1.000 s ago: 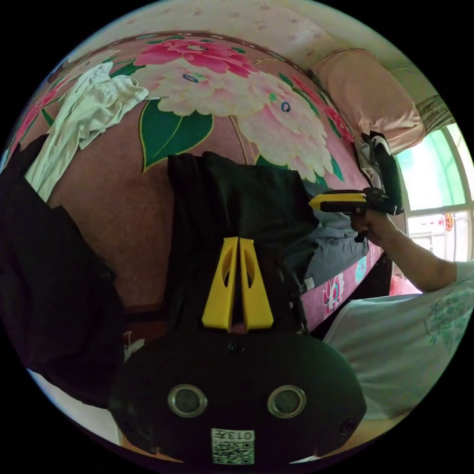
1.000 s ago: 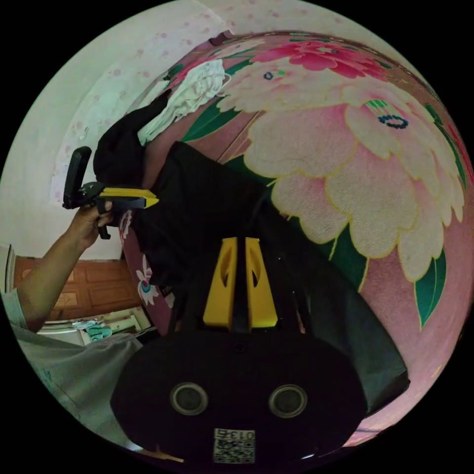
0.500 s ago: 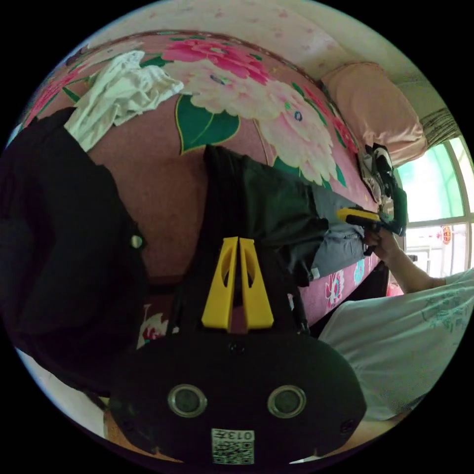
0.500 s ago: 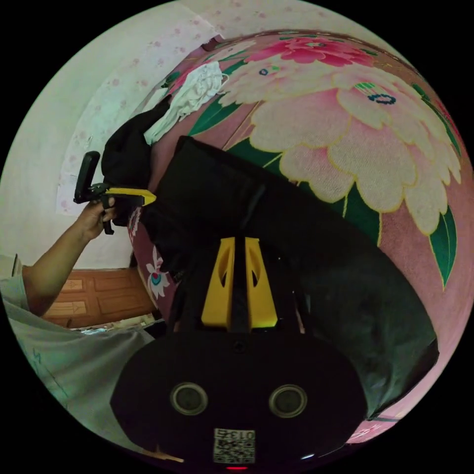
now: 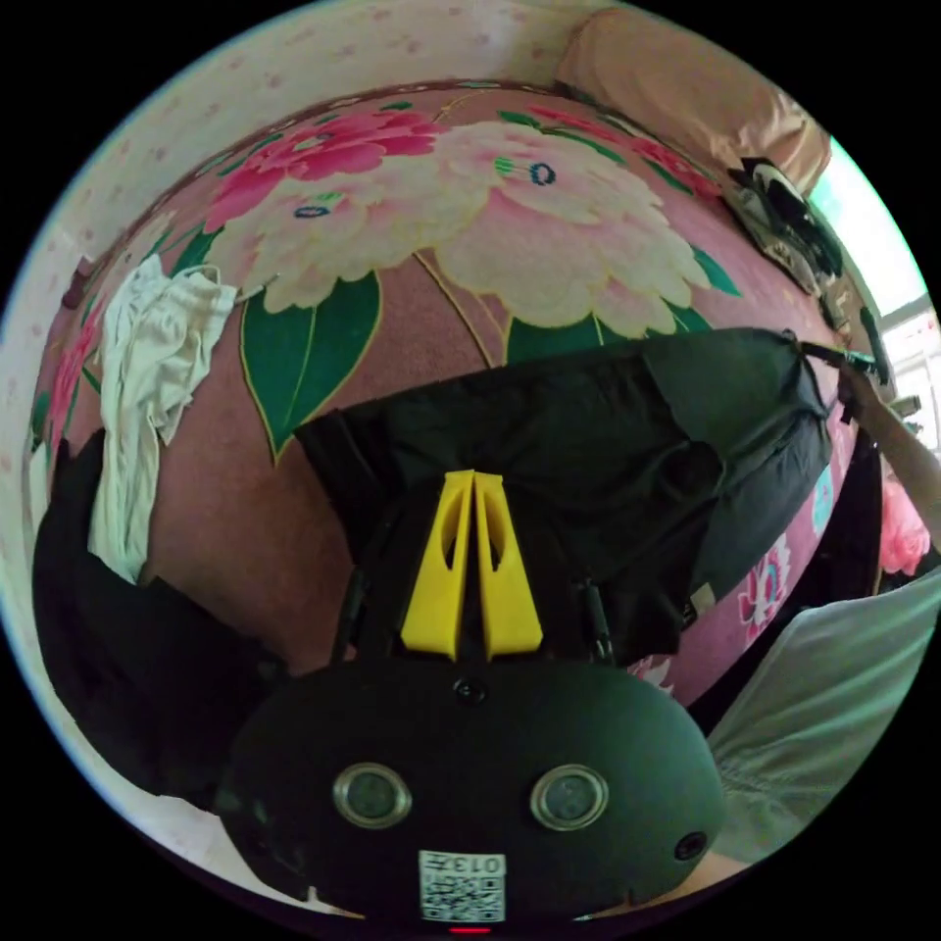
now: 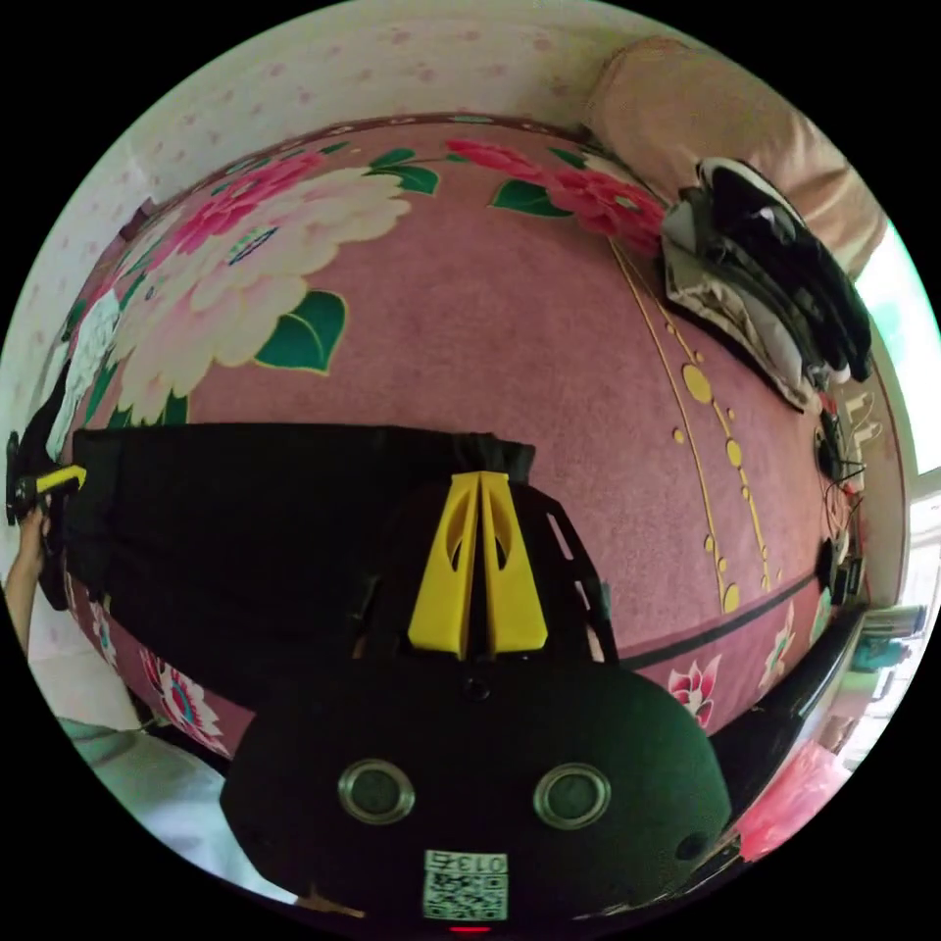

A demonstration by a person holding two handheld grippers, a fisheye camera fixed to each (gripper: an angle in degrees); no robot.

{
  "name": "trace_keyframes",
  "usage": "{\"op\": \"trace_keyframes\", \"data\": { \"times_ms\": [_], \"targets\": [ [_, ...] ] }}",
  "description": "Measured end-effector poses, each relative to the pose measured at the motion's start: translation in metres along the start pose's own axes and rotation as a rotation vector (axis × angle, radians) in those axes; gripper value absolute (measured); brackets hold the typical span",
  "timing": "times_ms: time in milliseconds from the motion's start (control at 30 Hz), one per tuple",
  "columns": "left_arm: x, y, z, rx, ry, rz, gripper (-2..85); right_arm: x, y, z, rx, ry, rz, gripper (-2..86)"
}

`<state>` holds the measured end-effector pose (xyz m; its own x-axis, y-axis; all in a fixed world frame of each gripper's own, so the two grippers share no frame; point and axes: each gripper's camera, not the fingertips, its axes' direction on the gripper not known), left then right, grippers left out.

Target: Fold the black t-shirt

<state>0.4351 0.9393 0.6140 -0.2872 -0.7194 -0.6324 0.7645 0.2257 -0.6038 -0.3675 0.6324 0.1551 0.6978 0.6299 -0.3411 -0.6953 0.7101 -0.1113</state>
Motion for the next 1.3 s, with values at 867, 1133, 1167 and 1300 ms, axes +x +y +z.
{"op": "trace_keyframes", "data": {
  "times_ms": [867, 1133, 1167, 1300],
  "targets": [
    [0.001, 0.176, -0.051, 0.074, -0.078, -0.436, 7.0, -0.118, -0.054, -0.137, 0.252, -0.299, -0.376, 3.9],
    [-0.012, 0.229, -0.004, 0.067, 0.090, -0.514, 13.8, -0.424, -0.115, -0.145, 0.136, -0.468, -1.069, 8.1],
    [-0.014, 0.231, -0.002, 0.076, 0.098, -0.526, 13.8, -0.446, -0.118, -0.146, 0.128, -0.461, -1.112, 8.6],
    [-0.024, 0.244, 0.007, 0.085, 0.131, -0.542, 13.4, -0.580, -0.135, -0.142, -0.005, -0.422, -1.361, 11.6]
  ]
}}
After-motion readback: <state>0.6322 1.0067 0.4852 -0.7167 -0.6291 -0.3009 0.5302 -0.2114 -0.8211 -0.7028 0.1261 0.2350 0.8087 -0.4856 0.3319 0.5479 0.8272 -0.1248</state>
